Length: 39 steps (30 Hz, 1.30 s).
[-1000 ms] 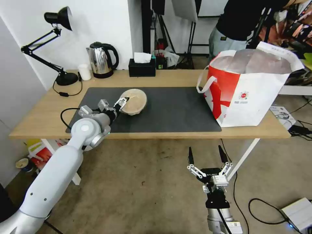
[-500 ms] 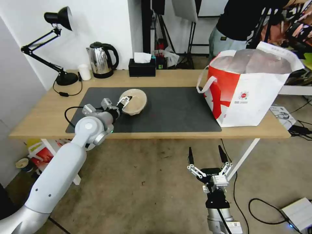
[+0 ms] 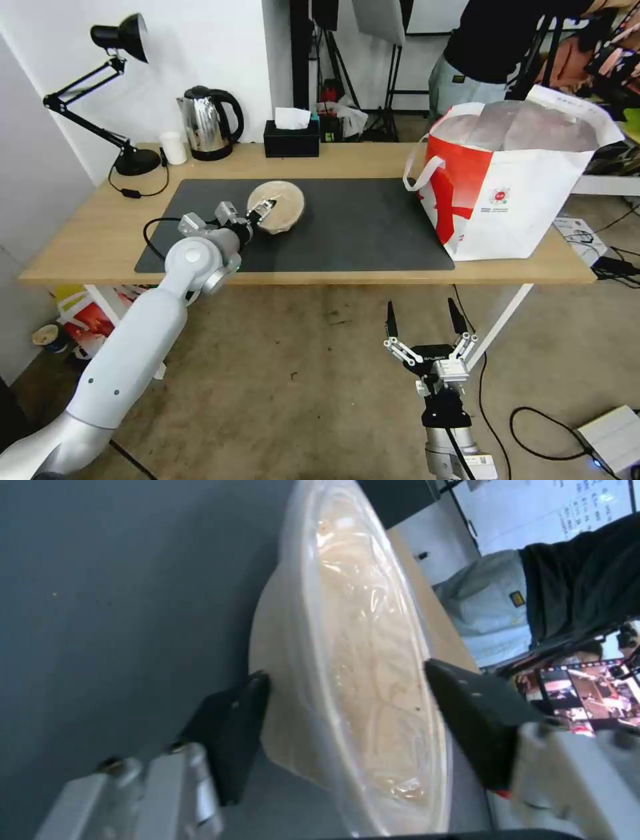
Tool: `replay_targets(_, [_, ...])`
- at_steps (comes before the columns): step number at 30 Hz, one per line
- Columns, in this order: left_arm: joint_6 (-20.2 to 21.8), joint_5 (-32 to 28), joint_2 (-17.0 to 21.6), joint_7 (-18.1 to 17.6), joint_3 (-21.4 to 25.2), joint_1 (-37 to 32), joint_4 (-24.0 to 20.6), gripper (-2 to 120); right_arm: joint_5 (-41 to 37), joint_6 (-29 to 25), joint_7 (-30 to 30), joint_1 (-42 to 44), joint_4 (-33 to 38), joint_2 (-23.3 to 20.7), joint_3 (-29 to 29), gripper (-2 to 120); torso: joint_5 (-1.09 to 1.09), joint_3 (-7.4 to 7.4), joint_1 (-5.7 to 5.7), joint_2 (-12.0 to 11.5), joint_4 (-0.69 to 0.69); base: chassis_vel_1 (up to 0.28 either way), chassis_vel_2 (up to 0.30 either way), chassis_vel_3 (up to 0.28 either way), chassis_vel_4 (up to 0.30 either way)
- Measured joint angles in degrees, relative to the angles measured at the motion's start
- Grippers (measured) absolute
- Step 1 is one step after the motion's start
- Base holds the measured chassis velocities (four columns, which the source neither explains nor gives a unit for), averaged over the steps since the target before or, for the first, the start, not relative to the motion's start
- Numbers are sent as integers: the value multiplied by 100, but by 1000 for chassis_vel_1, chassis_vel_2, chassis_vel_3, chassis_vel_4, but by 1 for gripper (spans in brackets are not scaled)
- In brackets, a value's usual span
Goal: Pick up the trash from the table and place it into the takeout bag.
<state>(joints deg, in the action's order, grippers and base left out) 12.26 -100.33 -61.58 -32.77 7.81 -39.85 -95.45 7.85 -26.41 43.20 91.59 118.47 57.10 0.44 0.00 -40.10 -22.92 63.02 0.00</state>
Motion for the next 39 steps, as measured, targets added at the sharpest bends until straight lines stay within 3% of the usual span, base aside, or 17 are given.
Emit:
replay_targets(9, [-37, 29, 31, 2, 22, -39, -63, 33, 0, 0, 0, 0, 0, 0, 0, 100, -1, 0, 0, 0, 0, 0, 0, 0, 0])
replay_targets(12, [-92, 32, 45, 3, 31, -43, -94, 16, 1, 0, 0, 0, 0, 0, 0, 100, 0, 0, 0, 0, 0, 0, 0, 0, 0])
replay_targets(17, [-118, 40, 52, 7, 42, -52, -113, 1, 0, 0, 0, 0, 0, 0, 0, 100, 0, 0, 0, 0, 0, 0, 0, 0, 0])
replay_targets(32, [-144, 58, 155, 86, 212, -274, -253, 0, 0, 0, 0, 0, 0, 0, 0, 100, -1, 0, 0, 0, 0, 0, 0, 0, 0])
replay_targets(39, [-149, -141, 369, 129, 435, -389, -642, 0, 0, 0, 0, 0, 0, 0, 0, 100, -1, 0, 0, 0, 0, 0, 0, 0, 0])
